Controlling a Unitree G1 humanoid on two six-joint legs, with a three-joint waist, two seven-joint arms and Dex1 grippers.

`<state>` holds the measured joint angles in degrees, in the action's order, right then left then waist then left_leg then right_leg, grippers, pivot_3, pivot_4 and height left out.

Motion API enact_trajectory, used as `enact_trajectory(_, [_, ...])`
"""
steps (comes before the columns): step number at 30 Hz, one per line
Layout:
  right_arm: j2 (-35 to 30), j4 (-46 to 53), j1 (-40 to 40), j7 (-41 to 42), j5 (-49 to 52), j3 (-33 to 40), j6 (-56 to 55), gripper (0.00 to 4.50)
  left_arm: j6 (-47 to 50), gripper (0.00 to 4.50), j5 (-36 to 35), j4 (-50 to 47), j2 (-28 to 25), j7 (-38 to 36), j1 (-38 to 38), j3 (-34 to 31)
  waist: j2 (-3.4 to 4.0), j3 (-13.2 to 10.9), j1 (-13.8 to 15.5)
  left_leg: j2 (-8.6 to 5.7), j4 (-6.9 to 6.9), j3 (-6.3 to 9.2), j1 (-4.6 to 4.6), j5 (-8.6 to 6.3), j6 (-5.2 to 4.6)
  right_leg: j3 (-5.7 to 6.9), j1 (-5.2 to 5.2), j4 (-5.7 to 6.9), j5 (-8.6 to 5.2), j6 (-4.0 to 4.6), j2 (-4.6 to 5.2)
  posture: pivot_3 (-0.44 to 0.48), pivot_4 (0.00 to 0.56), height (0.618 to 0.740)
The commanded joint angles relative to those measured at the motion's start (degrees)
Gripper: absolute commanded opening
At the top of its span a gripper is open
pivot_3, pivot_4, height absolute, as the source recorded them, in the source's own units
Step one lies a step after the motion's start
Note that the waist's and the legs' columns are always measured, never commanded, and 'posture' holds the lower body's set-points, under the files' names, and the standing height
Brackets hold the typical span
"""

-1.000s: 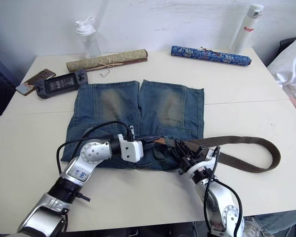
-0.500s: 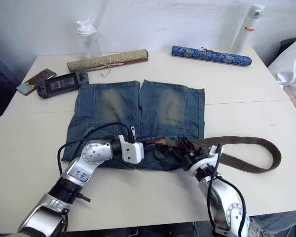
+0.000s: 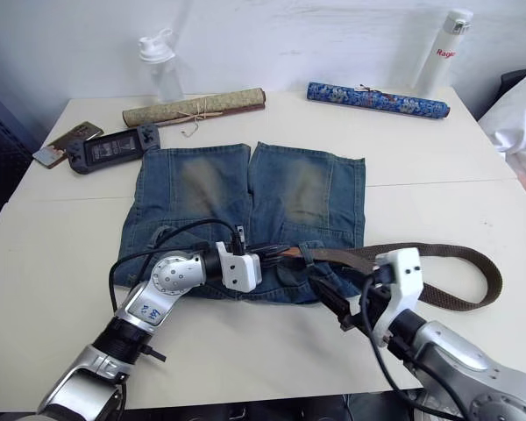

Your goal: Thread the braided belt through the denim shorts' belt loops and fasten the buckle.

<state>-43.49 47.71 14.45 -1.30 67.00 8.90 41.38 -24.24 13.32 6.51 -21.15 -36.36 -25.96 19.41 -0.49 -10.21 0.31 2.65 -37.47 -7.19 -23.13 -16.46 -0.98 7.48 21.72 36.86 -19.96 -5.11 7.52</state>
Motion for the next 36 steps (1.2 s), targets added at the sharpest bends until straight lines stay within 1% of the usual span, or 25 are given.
enact_trajectory(1, [-2.9,1.6,-0.9,1.4,-13.1,-4.9,0.1,4.45,-0.4,0.00,-0.5,-0.5,0.4,0.2,0.2,0.4,-0.01,0.0,0.1,-0.01,-0.03,-0.01,0.00,0.00,0.00,0.00,-0.01,0.00,0.00,0.00,0.01,0.000,0.150,0.717])
enact_trajectory(3, [-3.6,0.9,-1.3,2.8,-19.2,-7.9,-0.6,4.45,-0.5,0.00,-0.5,-0.3,0.5,0.2,0.0,0.5,-0.01,0.0,0.3,0.00,-0.13,-0.01,-0.01,-0.01,-0.02,0.02,-0.04,0.01,0.00,0.00,0.02,0.000,0.150,0.717])
enact_trajectory(6, [-2.7,-0.6,-1.8,3.6,-25.6,-10.2,-1.7,3.66,-0.6,0.00,-0.5,-0.1,0.7,0.1,-0.2,0.5,-0.02,0.0,0.5,0.02,-0.15,0.00,-0.01,-0.01,-0.02,0.03,-0.06,0.01,0.00,0.00,0.02,0.000,0.150,0.717])
enact_trajectory(8, [-0.8,-1.2,-2.2,3.9,-27.2,-10.2,-1.6,2.79,-0.6,0.00,-0.5,0.0,0.8,0.1,-0.3,0.5,-0.03,0.0,0.7,0.02,-0.17,0.00,-0.01,-0.01,-0.02,0.04,-0.06,0.02,0.00,0.00,0.01,0.000,0.150,0.717])
enact_trajectory(10, [0.5,-1.4,-2.7,4.2,-28.7,-10.1,-1.1,1.78,-0.7,0.00,-0.4,0.1,0.8,0.1,-0.3,0.6,-0.03,0.0,0.8,0.02,-0.19,0.01,-0.01,-0.01,-0.02,0.05,-0.08,0.03,0.00,0.00,0.00,0.000,0.150,0.717])
enact_trajectory(11, [1.1,-1.5,-2.9,4.2,-29.3,-9.9,-0.9,1.40,-0.8,0.00,-0.2,0.1,0.8,0.2,-0.4,0.6,-0.03,0.0,0.8,0.01,-0.19,0.01,-0.01,-0.01,-0.02,0.05,-0.08,0.04,0.00,0.00,0.01,0.000,0.150,0.717])
enact_trajectory(14, [2.8,-1.9,-3.2,4.8,-30.6,-8.9,-0.5,0.07,-0.8,0.00,0.1,0.1,0.8,0.4,-0.5,0.7,-0.04,0.0,1.0,0.02,-0.24,0.03,-0.01,-0.01,-0.03,0.07,-0.10,0.05,0.00,0.00,0.01,0.000,0.150,0.717])
enact_trajectory(18, [3.9,-3.2,-2.3,6.2,-30.7,-4.9,0.3,0.02,-1.2,0.00,2.4,-0.1,0.6,2.4,-0.7,0.4,-0.04,0.0,1.0,0.02,-0.25,0.04,-0.02,-0.03,-0.05,0.08,-0.11,0.05,0.00,0.00,0.01,0.000,0.150,0.717])
enact_trajectory(24, [3.3,-7.3,-1.4,8.8,-30.8,3.1,1.0,0.02,-2.7,0.00,7.3,-2.2,-0.3,7.9,-0.6,-1.0,-0.04,0.0,1.2,-0.01,-0.28,0.05,-0.02,-0.04,-0.09,0.09,-0.13,0.06,0.01,-0.01,0.01,0.000,0.150,0.717])
enact_trajectory(27, [3.0,-9.0,-1.6,9.8,-31.3,5.0,2.0,0.02,-3.0,0.00,8.9,-3.1,-0.7,9.9,-0.6,-1.4,-0.04,0.0,1.3,-0.05,-0.32,0.06,-0.04,-0.06,-0.14,0.10,-0.15,0.07,0.03,-0.04,0.03,0.000,0.150,0.717])
enact_trajectory(31, [3.5,-12.5,-4.3,9.2,-31.5,8.6,4.2,0.02,-3.5,0.00,10.9,-4.9,-1.6,11.7,-0.4,-1.4,-0.04,0.0,1.2,-0.07,-0.34,0.06,-0.04,-0.06,-0.16,0.11,-0.16,0.07,0.03,-0.06,0.04,0.000,0.150,0.717])
enact_trajectory(36, [3.3,-15.8,-8.4,9.0,-32.7,10.1,5.9,0.02,-2.9,0.00,11.2,-5.8,-2.0,12.0,0.0,-1.3,-0.03,0.0,1.2,-0.06,-0.34,0.06,-0.05,-0.06,-0.16,0.11,-0.15,0.08,0.03,-0.06,0.04,0.000,0.150,0.717])
